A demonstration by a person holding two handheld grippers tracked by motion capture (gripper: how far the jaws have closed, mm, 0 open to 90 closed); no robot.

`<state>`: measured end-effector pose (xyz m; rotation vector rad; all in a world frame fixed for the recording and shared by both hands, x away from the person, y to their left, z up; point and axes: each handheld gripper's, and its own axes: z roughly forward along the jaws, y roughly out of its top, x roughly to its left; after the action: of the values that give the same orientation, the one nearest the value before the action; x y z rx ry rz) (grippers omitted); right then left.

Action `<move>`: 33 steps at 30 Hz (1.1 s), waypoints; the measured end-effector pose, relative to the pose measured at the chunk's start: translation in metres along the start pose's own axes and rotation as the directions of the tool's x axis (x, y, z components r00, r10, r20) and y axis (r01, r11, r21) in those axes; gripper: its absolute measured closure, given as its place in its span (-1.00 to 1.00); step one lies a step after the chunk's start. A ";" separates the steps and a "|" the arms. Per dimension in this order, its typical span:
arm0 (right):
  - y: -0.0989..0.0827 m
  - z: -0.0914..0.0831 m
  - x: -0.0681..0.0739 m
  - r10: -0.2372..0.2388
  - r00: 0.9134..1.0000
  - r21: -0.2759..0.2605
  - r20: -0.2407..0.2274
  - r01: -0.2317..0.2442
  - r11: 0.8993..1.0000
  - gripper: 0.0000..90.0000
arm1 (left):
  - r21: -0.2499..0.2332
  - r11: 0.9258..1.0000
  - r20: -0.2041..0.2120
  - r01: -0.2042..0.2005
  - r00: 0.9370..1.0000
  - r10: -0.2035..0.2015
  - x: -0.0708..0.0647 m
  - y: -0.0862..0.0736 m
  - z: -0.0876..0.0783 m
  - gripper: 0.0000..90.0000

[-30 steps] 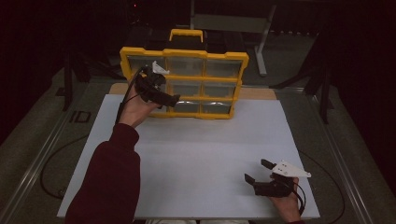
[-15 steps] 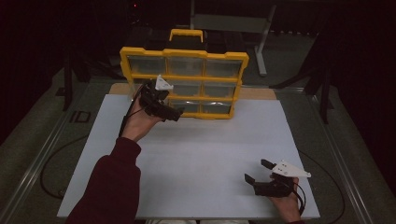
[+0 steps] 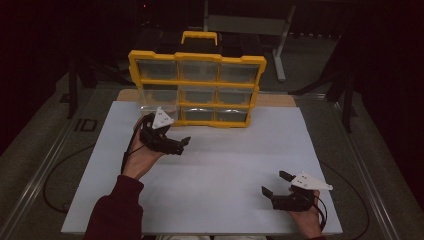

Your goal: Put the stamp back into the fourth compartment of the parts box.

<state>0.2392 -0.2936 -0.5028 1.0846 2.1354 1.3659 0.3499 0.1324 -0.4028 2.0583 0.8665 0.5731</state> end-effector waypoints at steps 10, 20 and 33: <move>0.000 0.000 0.000 -0.003 1.000 -0.002 0.001 0.003 1.000 -0.80 | 0.007 1.000 -0.020 0.027 0.999 -0.027 -0.007 -0.039 0.001 -1.00; 0.000 0.000 0.000 -0.003 1.000 -0.001 -0.002 0.003 1.000 -0.80 | 0.013 0.998 -0.019 0.064 0.998 -0.063 -0.014 -0.073 -0.004 -1.00; 0.000 0.001 0.001 -0.006 1.000 -0.005 -0.005 0.006 1.000 -0.80 | -0.010 0.998 -0.025 0.067 0.997 -0.067 -0.020 -0.109 -0.020 -1.00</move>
<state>0.2388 -0.2924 -0.5030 1.0728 2.1357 1.3715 0.2829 0.1748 -0.4821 2.0096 0.9417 0.5667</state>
